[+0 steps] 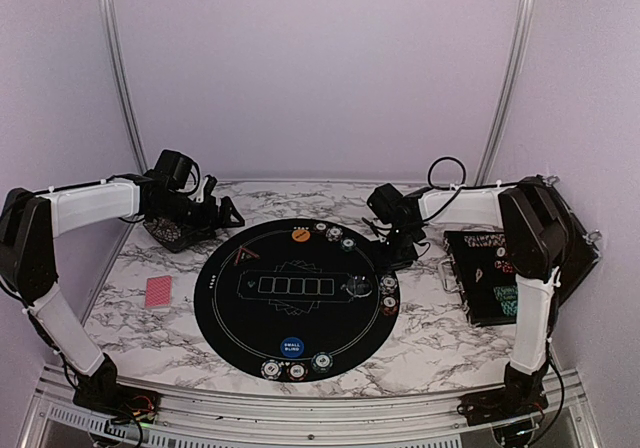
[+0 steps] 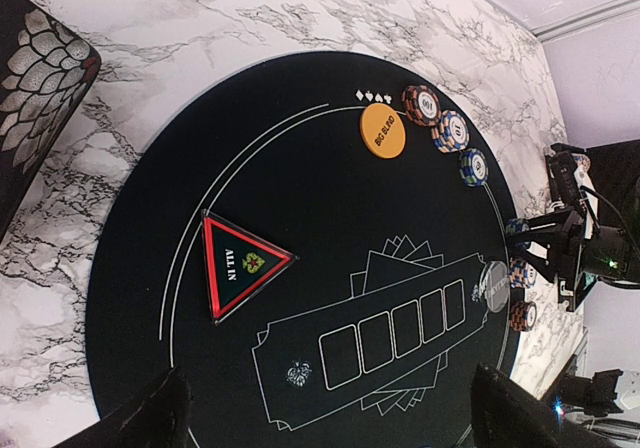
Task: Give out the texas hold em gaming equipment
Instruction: Place the poker chips pile in the dealer area.
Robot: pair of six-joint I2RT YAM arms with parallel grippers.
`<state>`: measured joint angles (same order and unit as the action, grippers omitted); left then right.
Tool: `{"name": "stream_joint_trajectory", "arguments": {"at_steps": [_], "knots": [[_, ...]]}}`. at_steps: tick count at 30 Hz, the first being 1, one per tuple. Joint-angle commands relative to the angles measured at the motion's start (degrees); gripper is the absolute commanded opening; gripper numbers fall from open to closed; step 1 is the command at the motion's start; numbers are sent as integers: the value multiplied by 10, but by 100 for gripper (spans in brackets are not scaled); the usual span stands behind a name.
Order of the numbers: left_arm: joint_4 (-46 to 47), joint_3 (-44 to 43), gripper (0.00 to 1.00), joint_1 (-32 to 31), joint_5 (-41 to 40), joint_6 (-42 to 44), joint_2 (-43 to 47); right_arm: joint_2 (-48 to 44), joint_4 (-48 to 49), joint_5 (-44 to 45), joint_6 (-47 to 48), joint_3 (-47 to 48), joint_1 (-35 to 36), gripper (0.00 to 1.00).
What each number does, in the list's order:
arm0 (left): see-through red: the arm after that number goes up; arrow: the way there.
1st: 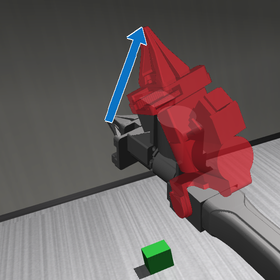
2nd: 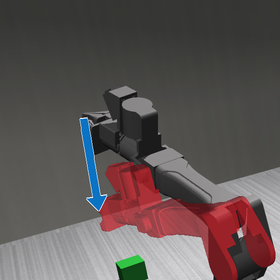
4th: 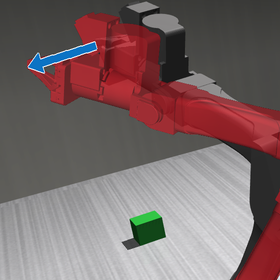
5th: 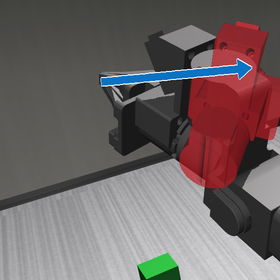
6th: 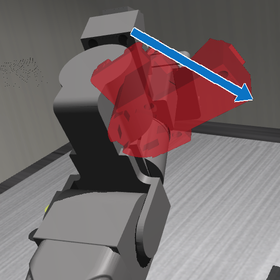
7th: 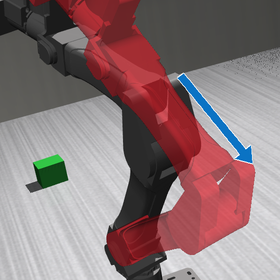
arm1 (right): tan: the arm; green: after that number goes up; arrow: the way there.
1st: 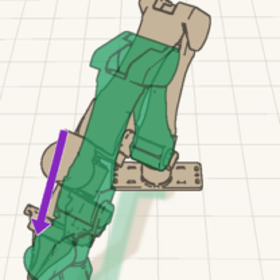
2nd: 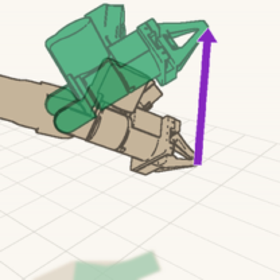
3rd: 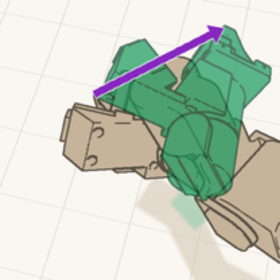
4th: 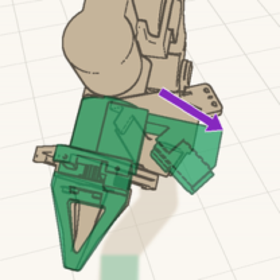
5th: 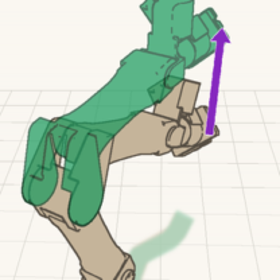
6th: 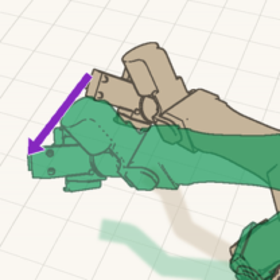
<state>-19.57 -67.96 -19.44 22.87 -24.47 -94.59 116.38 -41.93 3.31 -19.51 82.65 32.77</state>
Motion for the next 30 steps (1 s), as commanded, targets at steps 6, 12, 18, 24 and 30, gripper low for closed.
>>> {"name": "stream_joint_trajectory", "arguments": {"at_steps": [6, 12, 18, 24, 30], "knots": [[2, 3, 99, 0, -2, 1, 0, 9, 10, 4, -3, 7, 6, 40], [2, 3, 99, 0, -3, 1, 1, 7, 8, 3, 0, 11, 6, 47], [2, 3, 99, 0, -2, 1, 0, 7, 5, 5, 0, 17, 6, 51], [2, 3, 99, 0, -2, 1, 1, 4, 3, 7, 0, 25, 6, 57], [2, 3, 99, 0, -2, 1, 2, 3, -1, 11, 0, 35, 6, 65]]}}
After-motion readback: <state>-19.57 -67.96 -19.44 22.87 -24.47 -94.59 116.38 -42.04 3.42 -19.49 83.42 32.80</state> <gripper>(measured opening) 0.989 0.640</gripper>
